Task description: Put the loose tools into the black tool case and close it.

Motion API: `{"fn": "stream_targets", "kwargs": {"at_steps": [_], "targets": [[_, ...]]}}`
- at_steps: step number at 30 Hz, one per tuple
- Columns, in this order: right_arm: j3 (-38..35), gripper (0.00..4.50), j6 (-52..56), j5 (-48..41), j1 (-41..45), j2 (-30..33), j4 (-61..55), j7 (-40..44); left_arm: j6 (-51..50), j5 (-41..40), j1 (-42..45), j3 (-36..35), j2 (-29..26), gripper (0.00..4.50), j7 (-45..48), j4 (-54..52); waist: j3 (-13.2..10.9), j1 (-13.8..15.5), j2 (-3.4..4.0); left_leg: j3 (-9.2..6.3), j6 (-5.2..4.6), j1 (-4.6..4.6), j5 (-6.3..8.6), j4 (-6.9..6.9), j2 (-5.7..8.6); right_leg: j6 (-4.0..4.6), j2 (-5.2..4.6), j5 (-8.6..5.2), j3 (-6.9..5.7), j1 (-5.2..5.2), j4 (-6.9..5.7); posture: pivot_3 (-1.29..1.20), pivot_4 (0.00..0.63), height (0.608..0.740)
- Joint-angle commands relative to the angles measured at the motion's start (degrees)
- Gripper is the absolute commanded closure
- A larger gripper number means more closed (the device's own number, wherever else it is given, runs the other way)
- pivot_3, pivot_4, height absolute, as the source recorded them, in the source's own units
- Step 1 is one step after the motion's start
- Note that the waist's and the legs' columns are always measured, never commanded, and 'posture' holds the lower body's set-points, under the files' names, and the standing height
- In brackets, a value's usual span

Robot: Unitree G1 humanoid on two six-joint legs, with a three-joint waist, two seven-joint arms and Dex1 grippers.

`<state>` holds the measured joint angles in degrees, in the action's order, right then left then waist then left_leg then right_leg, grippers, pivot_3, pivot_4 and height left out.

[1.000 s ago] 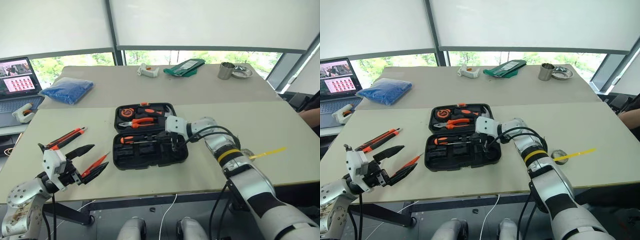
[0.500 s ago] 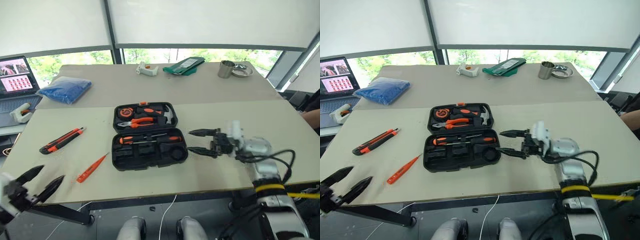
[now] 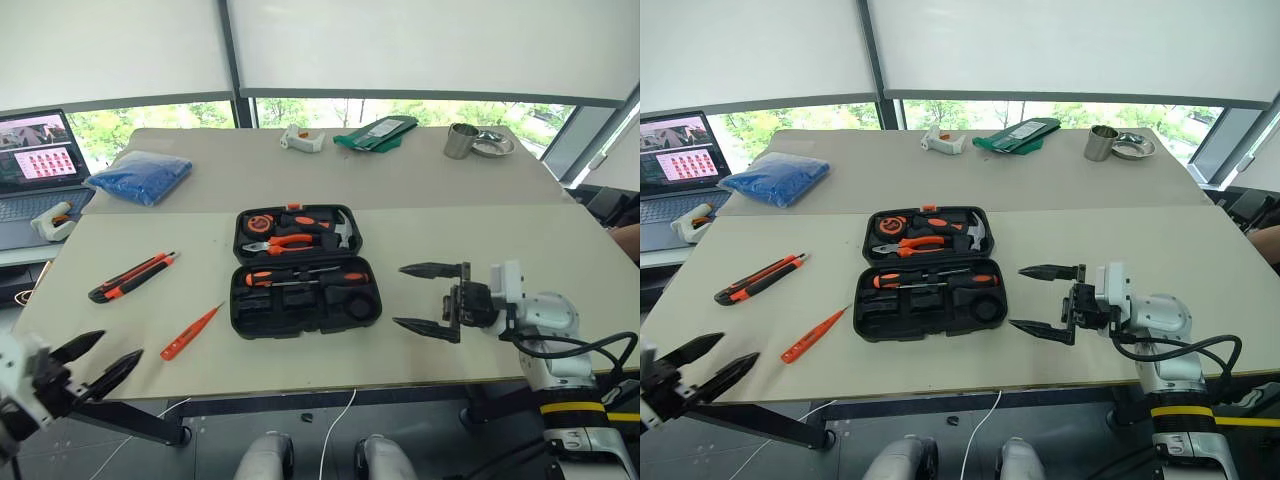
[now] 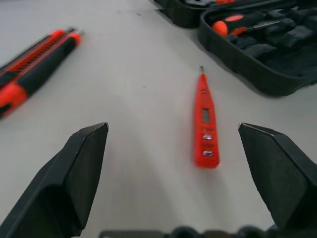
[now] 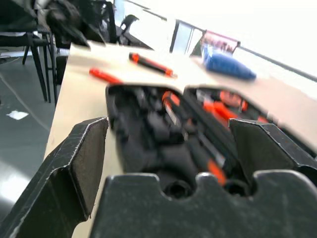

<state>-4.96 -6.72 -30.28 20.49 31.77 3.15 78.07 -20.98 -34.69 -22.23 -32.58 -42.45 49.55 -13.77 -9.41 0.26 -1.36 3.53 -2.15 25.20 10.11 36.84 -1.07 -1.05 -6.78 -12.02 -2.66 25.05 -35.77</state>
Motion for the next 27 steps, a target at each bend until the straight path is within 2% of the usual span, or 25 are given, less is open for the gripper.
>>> {"fn": "stream_targets", "kwargs": {"at_steps": [1, 7, 10, 13, 14, 15, 17, 19, 23, 27], "targets": [[0.5, 0.02, 3.0, -2.3, 1.1, -0.3, -6.0, -2.1, -1.8, 4.2, 2.3, 4.5, -0.4, 0.00, -3.7, -1.9, 0.0, 0.1, 0.00, 0.02, 0.00, 0.01, 0.00, 0.00, 0.00, 0.09, 0.03, 0.06, 0.02, -0.02, 0.00, 0.00, 0.150, 0.740], [1.8, 0.02, 5.9, -3.0, 1.2, -1.2, -9.4, -3.8, 0.5, 8.7, 7.8, 11.8, 1.3, 0.00, -4.4, 2.5, 0.0, 0.4, -0.01, 0.06, -0.01, 0.02, -0.01, 0.00, -0.04, 0.19, 0.16, 0.12, 0.05, -0.02, -0.01, 0.00, 0.150, 0.740], [2.3, 0.00, 6.1, -2.6, 0.4, -1.1, -9.5, -3.7, 1.3, 10.9, 11.5, 14.3, 1.9, 0.74, -5.4, 5.2, 0.0, 0.6, -0.02, 0.06, -0.01, 0.02, -0.01, 0.01, -0.04, 0.13, 0.17, 0.10, 0.04, -0.02, -0.01, 0.00, 0.150, 0.740], [2.4, 0.00, 5.8, -2.3, 0.1, -1.0, -9.7, -3.8, 0.3, 10.7, 12.4, 15.1, 2.5, 1.96, -5.1, 5.5, 0.0, 0.8, -0.02, 0.06, 0.00, 0.02, -0.01, 0.02, -0.03, 0.05, 0.15, 0.11, 0.02, -0.01, 0.00, 0.00, 0.150, 0.740], [2.3, 0.00, 5.9, -2.3, -0.1, -0.9, -9.8, -4.0, 0.3, 10.6, 11.9, 15.2, 2.6, 2.20, -4.7, 5.3, 0.0, 0.7, -0.02, 0.06, 0.00, 0.02, -0.01, 0.02, -0.03, 0.04, 0.14, 0.11, 0.02, -0.02, 0.01, 0.00, 0.150, 0.740], [2.3, 0.00, 5.8, -2.3, -0.3, -0.9, -9.9, -4.1, 0.5, 10.6, 11.6, 15.1, 2.6, 2.76, -4.5, 5.0, 0.0, 0.7, -0.02, 0.07, 0.00, 0.02, -0.01, 0.02, -0.03, 0.06, 0.14, 0.13, 0.05, -0.03, 0.01, 0.00, 0.150, 0.740], [2.0, 0.00, 5.7, -2.2, -0.7, -0.7, -10.2, -4.4, 0.9, 9.9, 10.7, 13.6, 2.7, 3.56, -4.3, 4.7, 0.0, 0.6, -0.01, 0.07, 0.00, 0.02, -0.01, 0.02, -0.04, 0.12, 0.14, 0.16, 0.06, -0.04, 0.01, 0.00, 0.150, 0.740], [1.8, 0.00, 5.6, -2.2, -1.1, -0.6, -10.5, -4.7, 3.4, 9.2, 10.3, 11.8, 2.2, 4.01, -2.5, 5.1, 0.0, 0.5, -0.02, 0.07, 0.00, 0.02, -0.01, 0.02, -0.04, 0.15, 0.14, 0.18, 0.07, -0.03, 0.00, 0.00, 0.150, 0.740], [0.8, 0.00, 5.5, -2.4, -1.6, 0.1, -10.7, -5.4, 10.0, 7.6, 11.5, 8.7, 0.3, 3.99, 4.2, 7.3, 0.0, 0.4, -0.02, 0.08, -0.01, 0.02, -0.01, 0.02, -0.07, 0.16, 0.17, 0.17, 0.05, 0.00, 0.01, 0.00, 0.150, 0.740], [-0.6, 0.00, 7.6, -2.4, -1.8, 3.2, -10.6, -6.1, 13.3, 7.6, 20.2, 12.0, -3.6, 3.99, 11.6, 10.3, 0.0, 1.2, -0.02, 0.08, 0.01, 0.02, -0.01, 0.03, -0.09, 0.04, 0.14, 0.10, -0.10, 0.12, 0.01, 0.00, 0.150, 0.740]]}}
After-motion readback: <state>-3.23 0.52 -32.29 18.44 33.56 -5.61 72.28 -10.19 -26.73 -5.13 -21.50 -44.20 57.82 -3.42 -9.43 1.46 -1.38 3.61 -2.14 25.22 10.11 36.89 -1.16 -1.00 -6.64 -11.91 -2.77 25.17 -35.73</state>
